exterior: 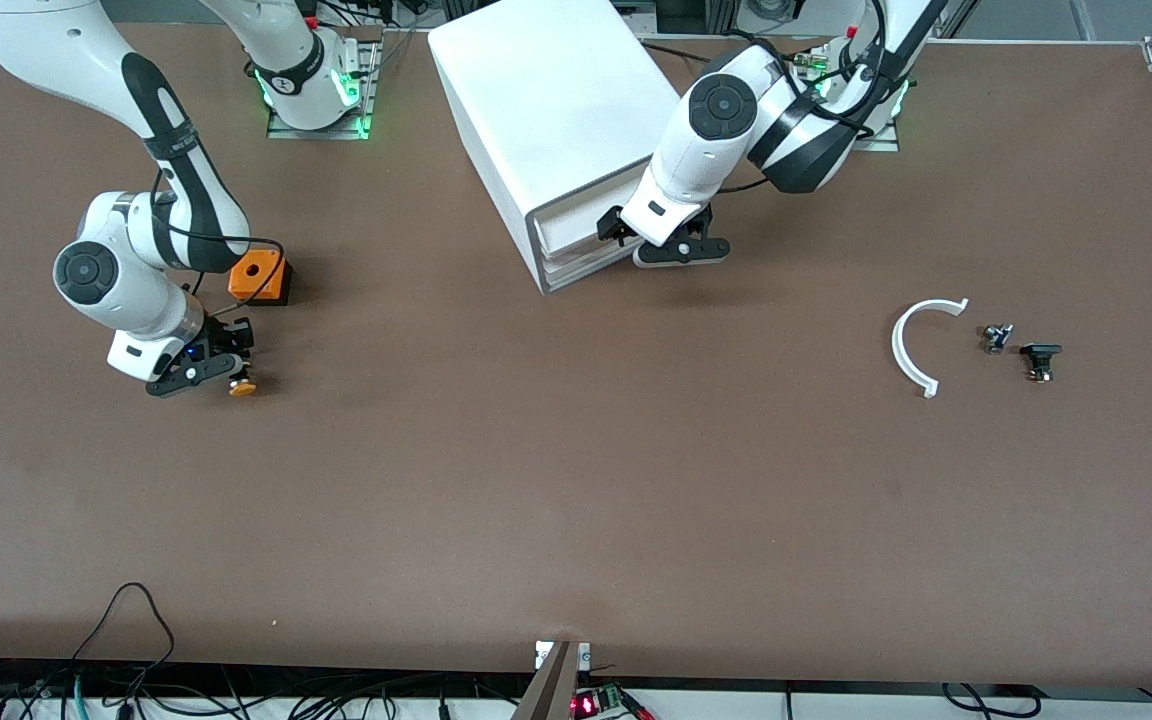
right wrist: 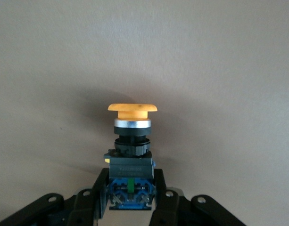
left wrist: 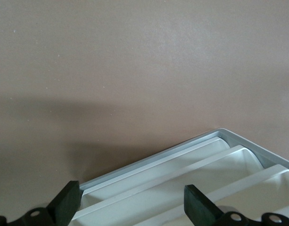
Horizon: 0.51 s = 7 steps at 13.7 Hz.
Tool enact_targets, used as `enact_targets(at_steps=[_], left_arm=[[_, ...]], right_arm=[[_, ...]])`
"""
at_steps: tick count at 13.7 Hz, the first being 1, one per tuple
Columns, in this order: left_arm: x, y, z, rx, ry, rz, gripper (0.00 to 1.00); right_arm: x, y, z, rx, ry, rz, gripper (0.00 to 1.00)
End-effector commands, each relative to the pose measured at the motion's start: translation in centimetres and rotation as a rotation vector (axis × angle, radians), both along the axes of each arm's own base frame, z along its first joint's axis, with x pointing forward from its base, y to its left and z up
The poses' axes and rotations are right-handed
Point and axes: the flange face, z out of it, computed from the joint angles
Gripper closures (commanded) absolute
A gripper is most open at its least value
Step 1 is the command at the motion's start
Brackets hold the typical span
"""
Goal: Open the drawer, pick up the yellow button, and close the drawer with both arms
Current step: 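Push the drawer shut with the left gripper while the right gripper lowers the button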
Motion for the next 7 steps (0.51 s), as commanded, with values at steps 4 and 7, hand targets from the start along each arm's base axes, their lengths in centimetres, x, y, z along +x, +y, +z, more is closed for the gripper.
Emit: enact_targets(at_steps=[4,7], left_arm=[[-3.1,-1.1,0.2,0.037,0.053,-0.051,0.0],[-2.2,-0.4,0.8,0.035,0.04,-0.031,0.0]], right_arm=[[0.0,-0.1,1.9,0.005,-0.022,-0.055,0.0],[2.4,1.8,5.8,0.007,0.004,-0.102,0.0]])
